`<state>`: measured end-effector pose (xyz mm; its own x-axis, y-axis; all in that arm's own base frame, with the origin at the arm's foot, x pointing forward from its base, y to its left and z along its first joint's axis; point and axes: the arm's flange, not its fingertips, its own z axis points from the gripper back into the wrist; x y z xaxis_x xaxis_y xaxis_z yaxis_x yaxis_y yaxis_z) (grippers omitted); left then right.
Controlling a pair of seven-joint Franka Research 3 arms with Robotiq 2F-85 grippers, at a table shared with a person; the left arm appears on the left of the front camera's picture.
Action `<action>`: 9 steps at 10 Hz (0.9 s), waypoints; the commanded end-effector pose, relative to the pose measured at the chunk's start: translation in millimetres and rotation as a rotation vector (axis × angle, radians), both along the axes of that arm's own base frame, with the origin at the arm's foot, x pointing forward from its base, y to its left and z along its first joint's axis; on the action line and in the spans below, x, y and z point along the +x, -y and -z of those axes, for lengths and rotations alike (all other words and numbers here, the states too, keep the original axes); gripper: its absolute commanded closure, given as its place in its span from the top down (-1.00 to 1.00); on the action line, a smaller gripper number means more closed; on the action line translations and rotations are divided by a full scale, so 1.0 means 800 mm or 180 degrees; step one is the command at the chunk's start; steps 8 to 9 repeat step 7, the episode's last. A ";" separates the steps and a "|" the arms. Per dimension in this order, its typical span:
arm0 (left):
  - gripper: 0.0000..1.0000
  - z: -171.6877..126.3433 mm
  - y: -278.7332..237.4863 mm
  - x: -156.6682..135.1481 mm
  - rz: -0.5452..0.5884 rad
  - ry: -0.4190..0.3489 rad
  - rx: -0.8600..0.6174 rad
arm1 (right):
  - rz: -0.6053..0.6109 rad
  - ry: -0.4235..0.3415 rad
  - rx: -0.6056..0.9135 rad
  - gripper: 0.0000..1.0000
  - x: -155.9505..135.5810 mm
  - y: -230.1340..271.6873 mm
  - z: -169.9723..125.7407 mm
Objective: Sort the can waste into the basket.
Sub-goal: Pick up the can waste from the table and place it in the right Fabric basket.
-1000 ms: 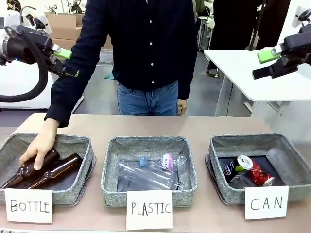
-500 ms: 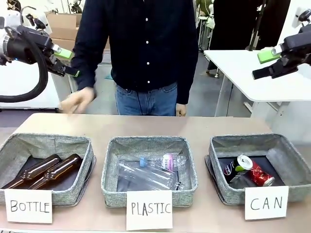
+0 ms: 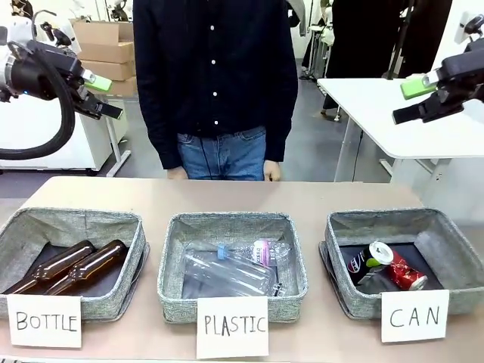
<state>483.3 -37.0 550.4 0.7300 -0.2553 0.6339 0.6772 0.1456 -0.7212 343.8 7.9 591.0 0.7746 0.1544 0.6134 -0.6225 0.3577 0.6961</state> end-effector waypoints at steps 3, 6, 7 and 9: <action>1.00 -0.003 -0.002 -0.001 0.0001 -0.0002 0.0021 | -0.0043 0.0031 0.0000 1.00 -0.003 0.000 0.002; 1.00 -0.003 -0.002 -0.001 0.0001 -0.0002 0.0021 | -0.0043 0.0031 0.0000 1.00 -0.003 0.000 0.002; 1.00 -0.003 -0.002 -0.001 0.0001 -0.0002 0.0021 | -0.0043 0.0031 0.0000 1.00 -0.003 0.000 0.002; 1.00 -0.003 -0.002 -0.001 0.0001 -0.0002 0.0021 | -0.0043 0.0031 0.0000 1.00 -0.003 0.000 0.002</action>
